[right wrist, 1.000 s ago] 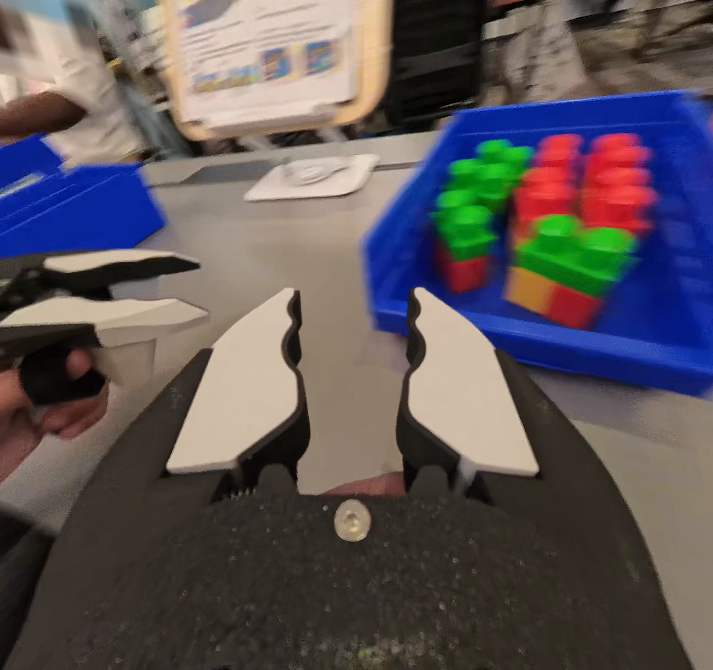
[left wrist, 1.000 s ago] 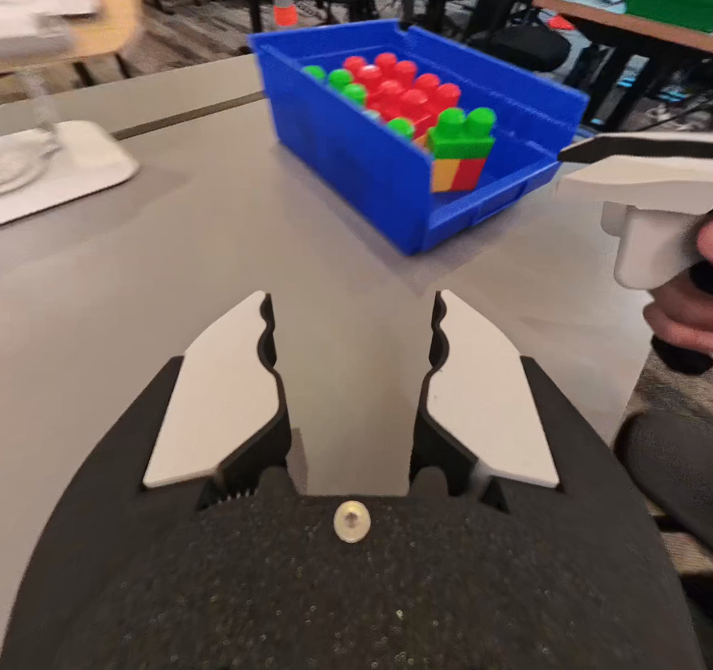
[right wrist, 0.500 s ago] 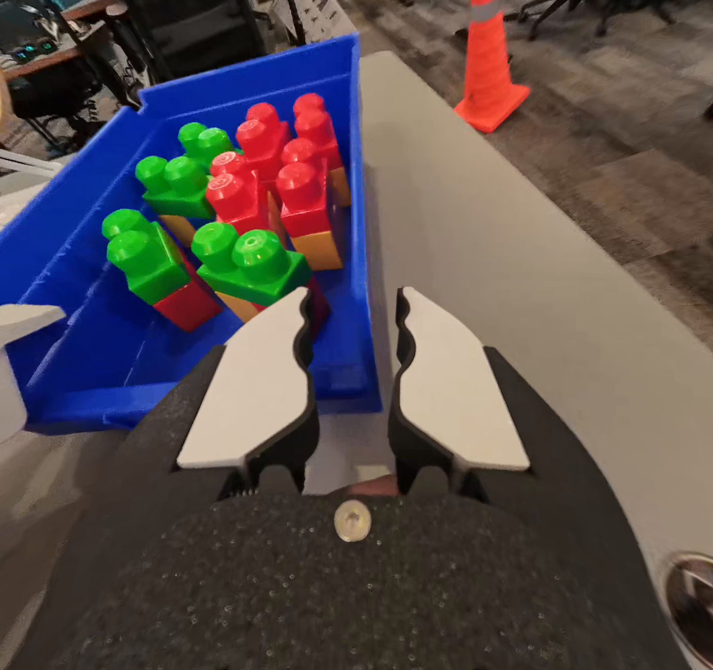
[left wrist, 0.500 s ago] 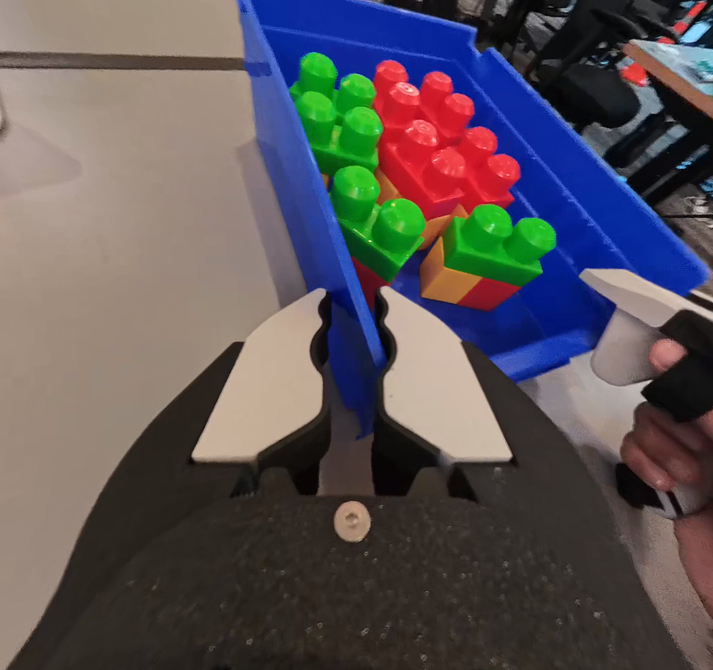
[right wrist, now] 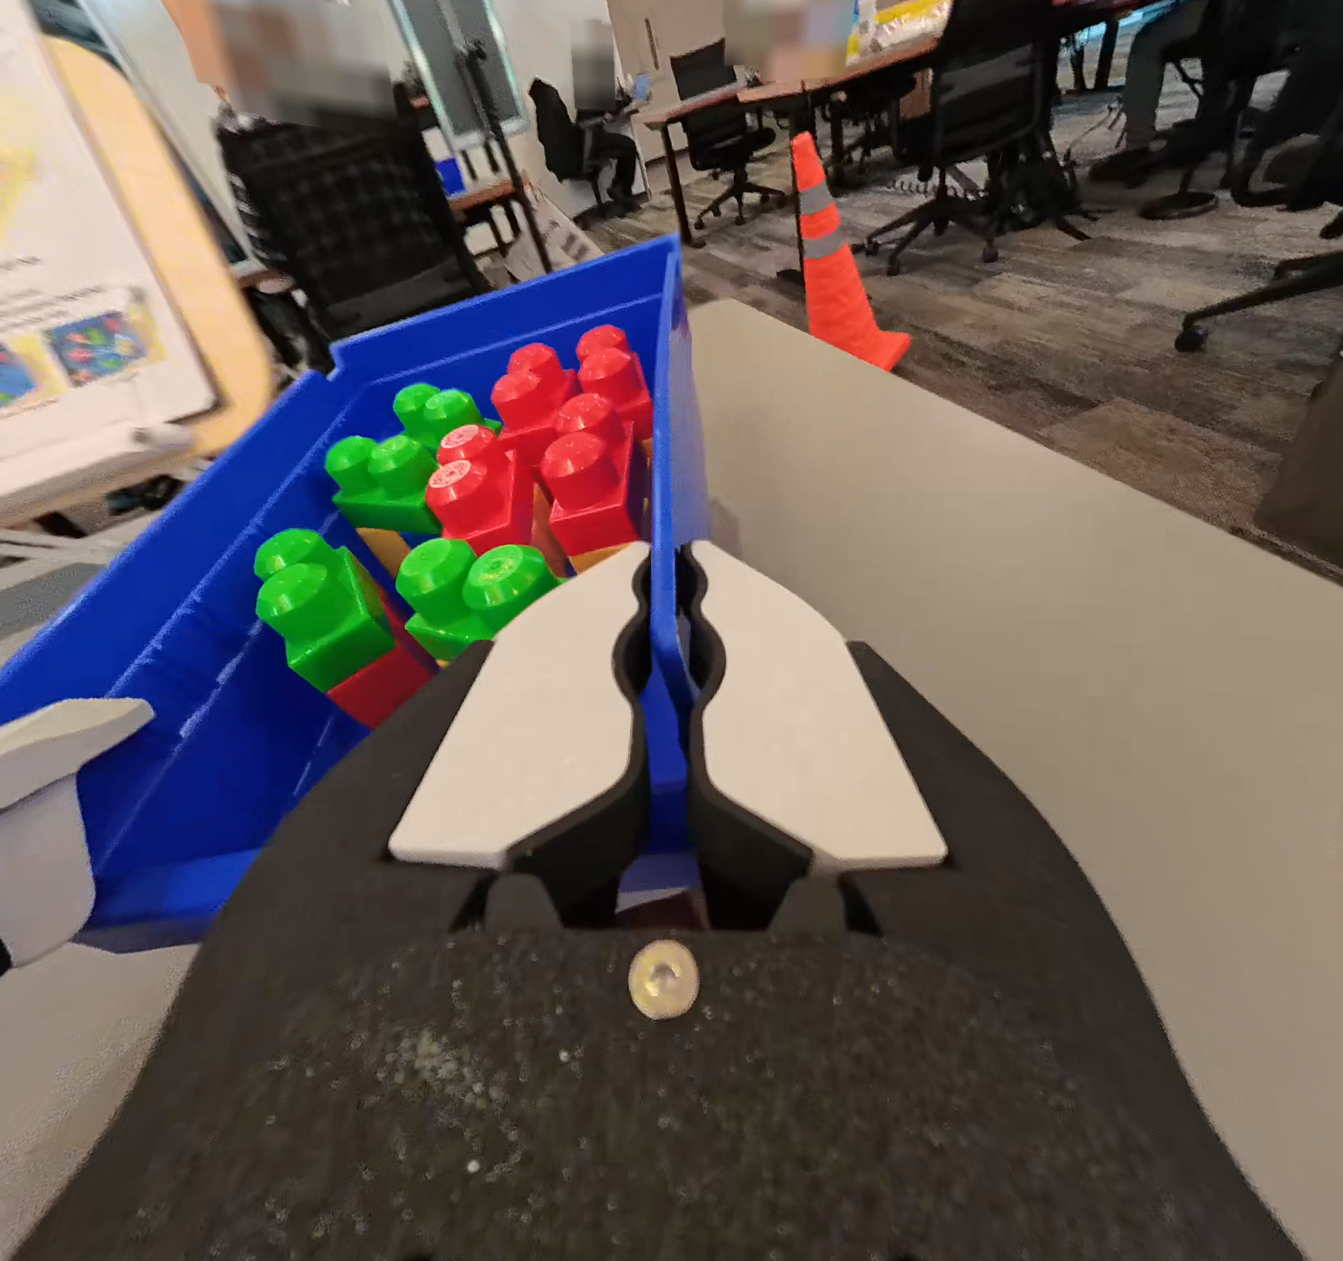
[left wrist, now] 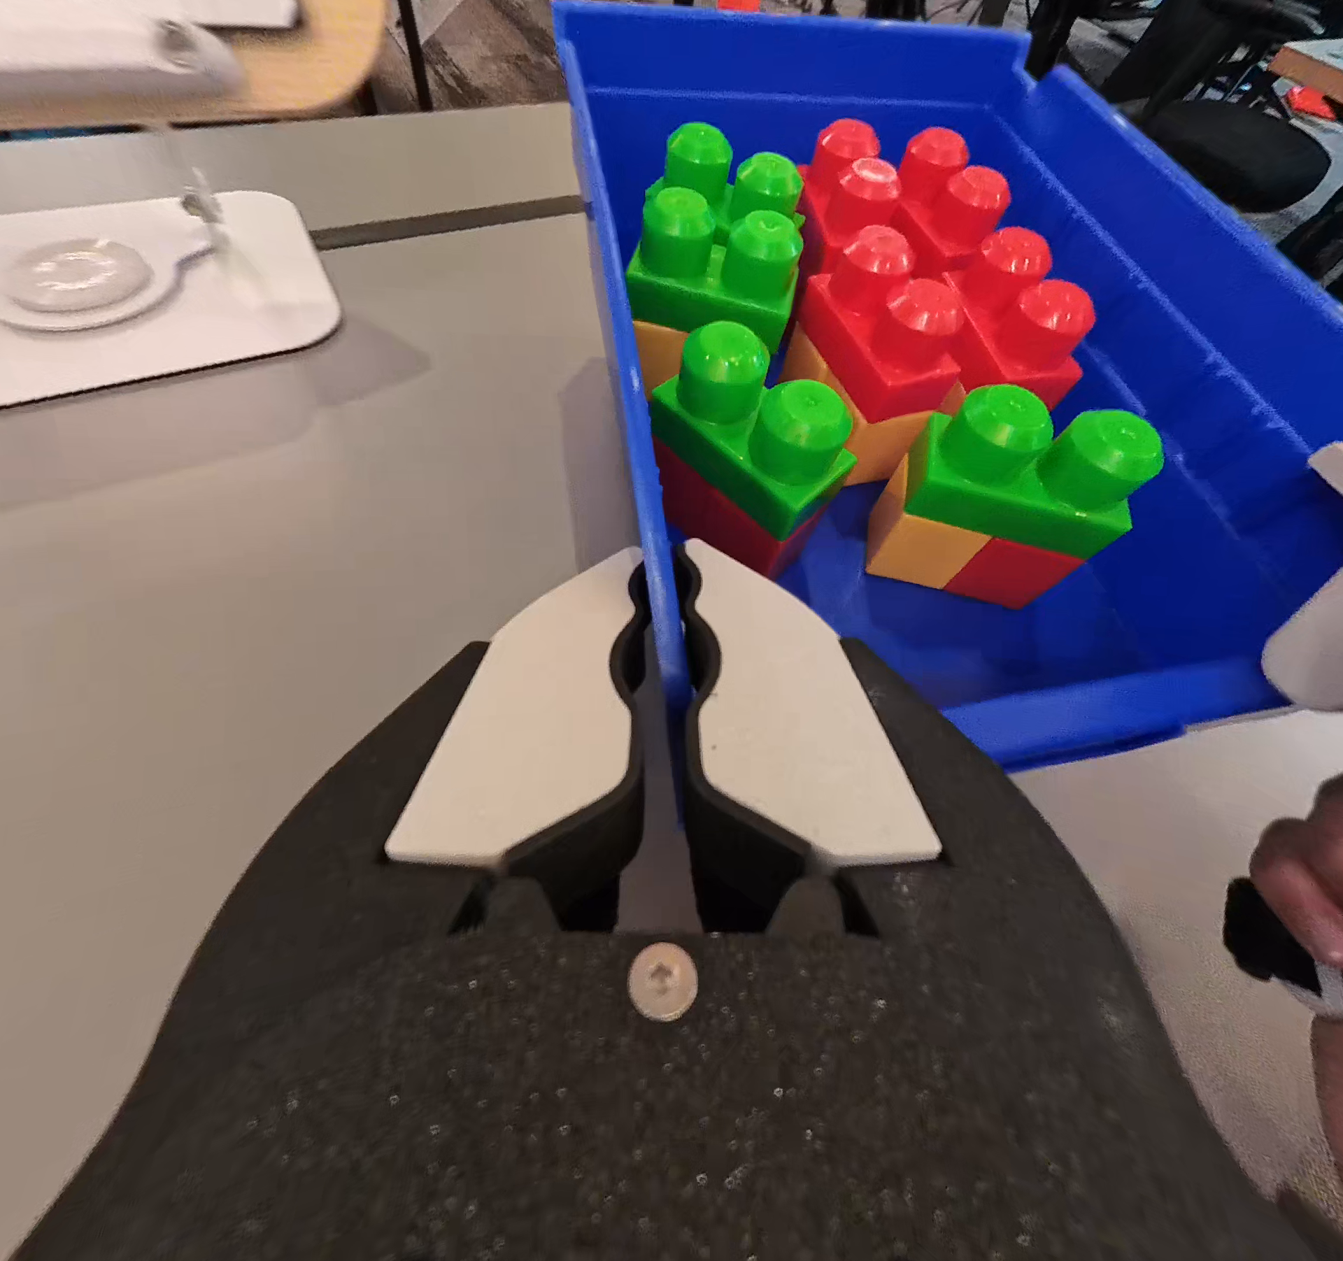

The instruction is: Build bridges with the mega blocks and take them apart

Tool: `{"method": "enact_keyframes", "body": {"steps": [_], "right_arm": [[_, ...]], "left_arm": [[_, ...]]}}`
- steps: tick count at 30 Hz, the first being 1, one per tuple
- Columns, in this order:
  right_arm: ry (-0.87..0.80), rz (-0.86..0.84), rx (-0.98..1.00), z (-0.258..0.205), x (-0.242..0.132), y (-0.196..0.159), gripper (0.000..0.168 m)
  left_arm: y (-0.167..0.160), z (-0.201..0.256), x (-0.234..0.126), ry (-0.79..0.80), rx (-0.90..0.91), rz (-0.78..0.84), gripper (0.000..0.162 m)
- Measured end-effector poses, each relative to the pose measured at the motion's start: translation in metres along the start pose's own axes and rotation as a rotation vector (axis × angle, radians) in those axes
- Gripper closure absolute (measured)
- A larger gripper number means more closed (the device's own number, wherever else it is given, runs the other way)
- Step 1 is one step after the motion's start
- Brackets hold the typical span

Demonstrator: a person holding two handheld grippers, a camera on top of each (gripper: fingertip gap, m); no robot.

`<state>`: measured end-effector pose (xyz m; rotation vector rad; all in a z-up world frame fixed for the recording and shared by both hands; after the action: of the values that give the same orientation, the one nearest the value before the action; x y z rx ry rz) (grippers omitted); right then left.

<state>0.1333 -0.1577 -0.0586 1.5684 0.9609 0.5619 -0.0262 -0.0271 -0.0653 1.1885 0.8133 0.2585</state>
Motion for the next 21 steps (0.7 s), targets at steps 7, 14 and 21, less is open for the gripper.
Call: {"method": "enact_keyframes", "body": {"steps": [7,14,21], "right_arm": [[0.199,-0.027,-0.023,-0.099,-0.038,-0.007,0.162],[0.383,-0.129,-0.095,-0.201,-0.054,-0.054,0.162],[0.453,-0.174,-0.139,-0.256,-0.041,-0.080,0.163]], "left_arm": [[-0.011,-0.077,-0.091,0.079,-0.032,-0.019,0.158],[-0.053,-0.166,-0.166,0.274,-0.098,-0.032,0.158],[-0.071,-0.217,-0.182,0.380,-0.142,-0.045,0.158]]}}
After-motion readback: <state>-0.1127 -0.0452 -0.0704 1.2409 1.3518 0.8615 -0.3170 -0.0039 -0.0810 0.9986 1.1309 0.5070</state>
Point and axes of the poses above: each gripper's, where its closed fingertips meet, x out along the fingers, y out of its top, z = x × y across the jaws, the point moved 7 cm from there along -x, back along the fingers, and after that the axes turned 1 degree about -x, right-handed, at the moved point
